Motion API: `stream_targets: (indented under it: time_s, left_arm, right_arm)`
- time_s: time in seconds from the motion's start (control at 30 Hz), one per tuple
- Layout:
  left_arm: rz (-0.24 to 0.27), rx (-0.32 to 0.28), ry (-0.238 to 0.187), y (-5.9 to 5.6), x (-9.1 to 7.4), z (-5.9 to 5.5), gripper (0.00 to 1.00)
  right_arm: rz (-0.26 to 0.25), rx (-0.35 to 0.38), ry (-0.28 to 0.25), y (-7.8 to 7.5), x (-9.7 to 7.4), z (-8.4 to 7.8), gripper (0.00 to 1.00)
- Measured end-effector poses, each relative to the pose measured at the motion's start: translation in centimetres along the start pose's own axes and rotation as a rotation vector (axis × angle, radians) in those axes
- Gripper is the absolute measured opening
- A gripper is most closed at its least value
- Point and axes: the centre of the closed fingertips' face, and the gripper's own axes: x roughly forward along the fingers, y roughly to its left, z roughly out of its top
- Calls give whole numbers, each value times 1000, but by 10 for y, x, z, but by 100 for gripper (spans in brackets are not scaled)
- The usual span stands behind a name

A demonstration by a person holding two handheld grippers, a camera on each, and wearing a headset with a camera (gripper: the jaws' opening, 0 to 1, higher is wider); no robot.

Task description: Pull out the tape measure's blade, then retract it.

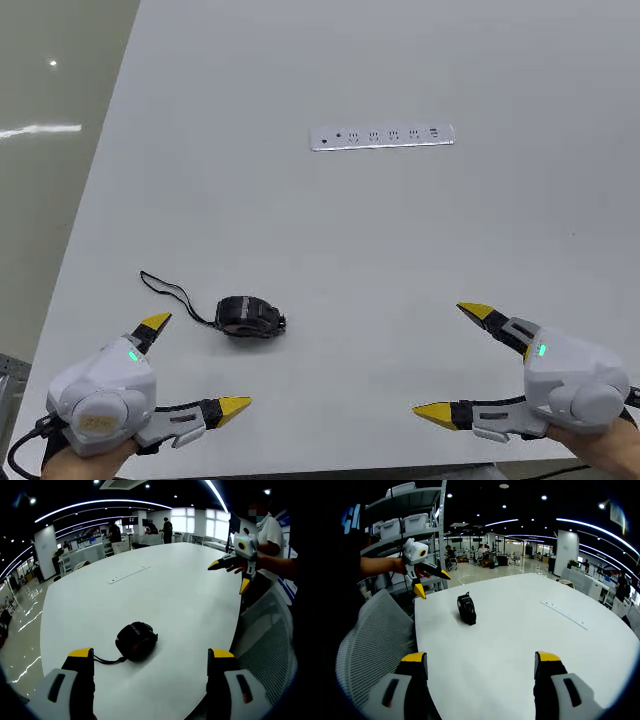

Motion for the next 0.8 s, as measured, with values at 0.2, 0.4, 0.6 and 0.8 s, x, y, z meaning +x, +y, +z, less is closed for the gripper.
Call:
stream_targets:
  time_s: [0.2, 0.4, 0.6, 0.8]
  left_arm:
    - [-10, 13, 14, 0, 11, 4, 90]
    - [-17, 38, 24, 7, 20, 10, 89]
    - [-26, 53, 42, 15, 25, 10, 85]
    - [-45, 69, 72, 22, 31, 6, 80]
  right_arm:
    - [22, -11, 6, -4, 9, 1, 87]
    - [46, -24, 9, -6, 17, 2, 85]
    - [68, -35, 17, -9, 24, 1, 83]
    - [83, -52, 18, -14, 30, 1, 81]
